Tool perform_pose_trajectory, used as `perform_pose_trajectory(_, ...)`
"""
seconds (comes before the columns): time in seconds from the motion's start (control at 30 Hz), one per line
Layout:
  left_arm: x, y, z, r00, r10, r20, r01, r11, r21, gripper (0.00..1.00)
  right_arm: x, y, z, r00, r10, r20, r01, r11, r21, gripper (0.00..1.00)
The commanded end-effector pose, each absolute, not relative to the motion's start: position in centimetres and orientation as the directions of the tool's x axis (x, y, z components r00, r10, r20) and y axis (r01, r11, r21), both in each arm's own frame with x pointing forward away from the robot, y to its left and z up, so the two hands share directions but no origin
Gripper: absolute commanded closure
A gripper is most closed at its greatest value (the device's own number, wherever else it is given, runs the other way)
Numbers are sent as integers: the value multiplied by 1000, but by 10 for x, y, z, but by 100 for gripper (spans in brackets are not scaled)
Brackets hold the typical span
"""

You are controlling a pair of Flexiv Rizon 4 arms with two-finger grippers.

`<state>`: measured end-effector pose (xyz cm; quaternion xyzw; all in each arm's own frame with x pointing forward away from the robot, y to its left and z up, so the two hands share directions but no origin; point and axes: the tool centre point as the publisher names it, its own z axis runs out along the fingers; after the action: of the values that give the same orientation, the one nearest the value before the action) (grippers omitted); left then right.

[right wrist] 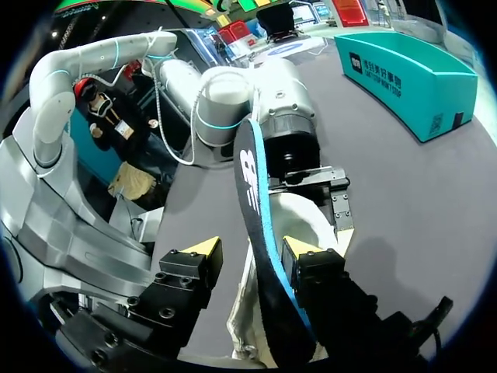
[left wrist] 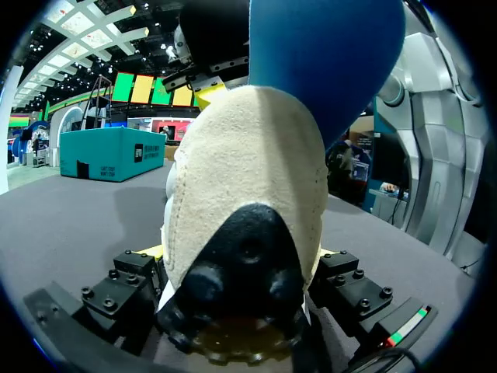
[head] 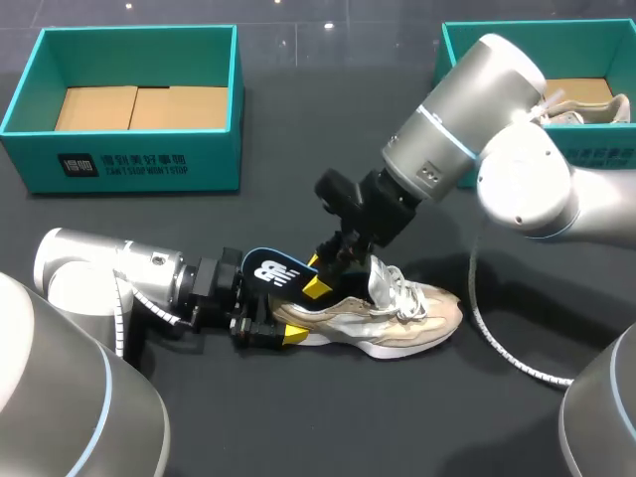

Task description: Take the shoe out of the shoebox, open the shoe tongue, remove and reinsert the insole, then place the shoe into the shoebox

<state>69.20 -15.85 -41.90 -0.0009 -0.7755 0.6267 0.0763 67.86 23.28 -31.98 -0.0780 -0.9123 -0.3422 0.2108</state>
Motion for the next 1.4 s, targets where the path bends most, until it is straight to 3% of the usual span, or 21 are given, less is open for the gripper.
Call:
perform_pose_trajectory(0.03, 693, -158, -420, -988, 97, 118, -95, 215, -972, 100, 681, 234, -324, -899, -13, 437, 280, 751, 598, 50)
perform_pose_trajectory(1.4, 693, -158, -420, -988, 97, 118, -95, 215, -972, 100, 682, 235, -332, -971, 28, 237, 168, 785, 596, 54)
